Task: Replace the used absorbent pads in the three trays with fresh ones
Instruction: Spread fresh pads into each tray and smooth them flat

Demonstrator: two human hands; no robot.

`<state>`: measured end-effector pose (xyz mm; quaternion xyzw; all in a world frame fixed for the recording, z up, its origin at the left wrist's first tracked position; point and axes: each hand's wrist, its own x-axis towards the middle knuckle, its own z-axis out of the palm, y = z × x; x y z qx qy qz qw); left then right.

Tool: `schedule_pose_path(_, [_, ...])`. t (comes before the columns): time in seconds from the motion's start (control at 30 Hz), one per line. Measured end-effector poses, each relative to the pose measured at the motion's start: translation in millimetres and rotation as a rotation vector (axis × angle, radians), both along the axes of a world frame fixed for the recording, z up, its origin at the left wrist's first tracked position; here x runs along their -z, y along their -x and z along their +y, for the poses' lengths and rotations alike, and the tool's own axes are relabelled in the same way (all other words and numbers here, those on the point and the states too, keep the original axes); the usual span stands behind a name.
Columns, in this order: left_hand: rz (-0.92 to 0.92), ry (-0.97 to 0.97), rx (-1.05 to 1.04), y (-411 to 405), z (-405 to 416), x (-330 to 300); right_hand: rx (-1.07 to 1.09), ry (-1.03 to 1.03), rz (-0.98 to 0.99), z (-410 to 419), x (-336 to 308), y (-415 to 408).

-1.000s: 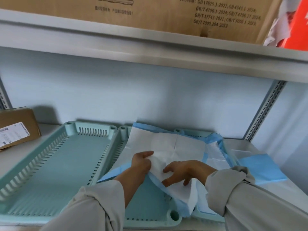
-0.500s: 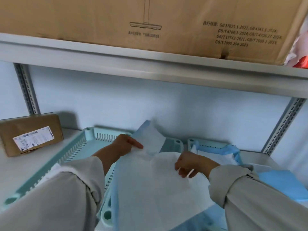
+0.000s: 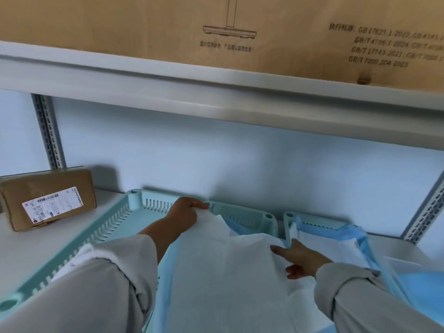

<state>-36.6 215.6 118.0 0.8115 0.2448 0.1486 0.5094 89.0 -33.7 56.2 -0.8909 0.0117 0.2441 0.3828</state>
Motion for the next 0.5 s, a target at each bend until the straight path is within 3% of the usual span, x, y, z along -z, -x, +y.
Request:
schedule_pose_path(0.3, [0.259,-0.121,-0.063,-10.0,1.2,27.5,0.005,0.120,-0.209,-10.0,19.8,-21.3])
schedule_pose_path(0.5, [0.473,-0.356,-0.063,1.6,-2.6,30.7,-0.087,0.093,-0.311,-0.3,6.9,-19.1])
